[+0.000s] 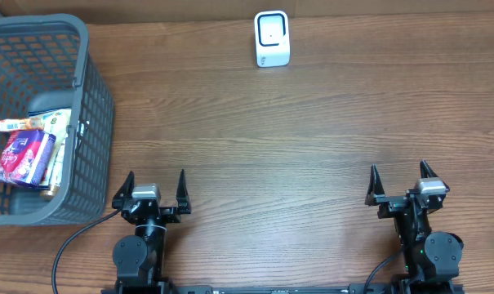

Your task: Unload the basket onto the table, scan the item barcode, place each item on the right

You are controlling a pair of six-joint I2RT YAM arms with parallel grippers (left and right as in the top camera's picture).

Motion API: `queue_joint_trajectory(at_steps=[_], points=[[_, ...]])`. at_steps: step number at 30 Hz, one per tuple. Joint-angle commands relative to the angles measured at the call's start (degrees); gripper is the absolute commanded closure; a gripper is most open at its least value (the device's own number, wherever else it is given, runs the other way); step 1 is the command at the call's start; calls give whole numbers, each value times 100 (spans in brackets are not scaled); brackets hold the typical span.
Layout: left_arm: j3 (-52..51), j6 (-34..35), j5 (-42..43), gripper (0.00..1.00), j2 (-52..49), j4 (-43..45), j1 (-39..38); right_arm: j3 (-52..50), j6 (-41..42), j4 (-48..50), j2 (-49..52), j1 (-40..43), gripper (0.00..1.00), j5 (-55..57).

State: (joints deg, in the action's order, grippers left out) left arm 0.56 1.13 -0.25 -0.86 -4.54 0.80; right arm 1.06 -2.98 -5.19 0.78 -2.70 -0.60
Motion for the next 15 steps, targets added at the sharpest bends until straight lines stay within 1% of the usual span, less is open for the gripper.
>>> queue_joint_trajectory(at_steps=[1,3,5,6,9,11,13,15], points=[[-28,15,26,1,61,9,-7,-59,-9,35,-61,20,0,57],[-28,85,48,0,61,74,-7,-59,-9,35,-61,20,0,57],[-28,953,809,0,61,474,-9,-59,-9,35,-61,20,0,57],[-28,1279,1163,0,61,549,-9,-59,-7,37,-61,20,0,57],[-28,1637,1646,1,61,498,-9,-59,-9,35,-61,20,0,57],[-28,2059,1825,0,61,911,-7,-59,-9,35,-61,20,0,57],[-26,2573,2286,0,61,1421,-7,-59,-9,35,-61,20,0,55],[-22,2612,2785,0,61,2013,-7,-59,-9,37,-61,20,0,57]])
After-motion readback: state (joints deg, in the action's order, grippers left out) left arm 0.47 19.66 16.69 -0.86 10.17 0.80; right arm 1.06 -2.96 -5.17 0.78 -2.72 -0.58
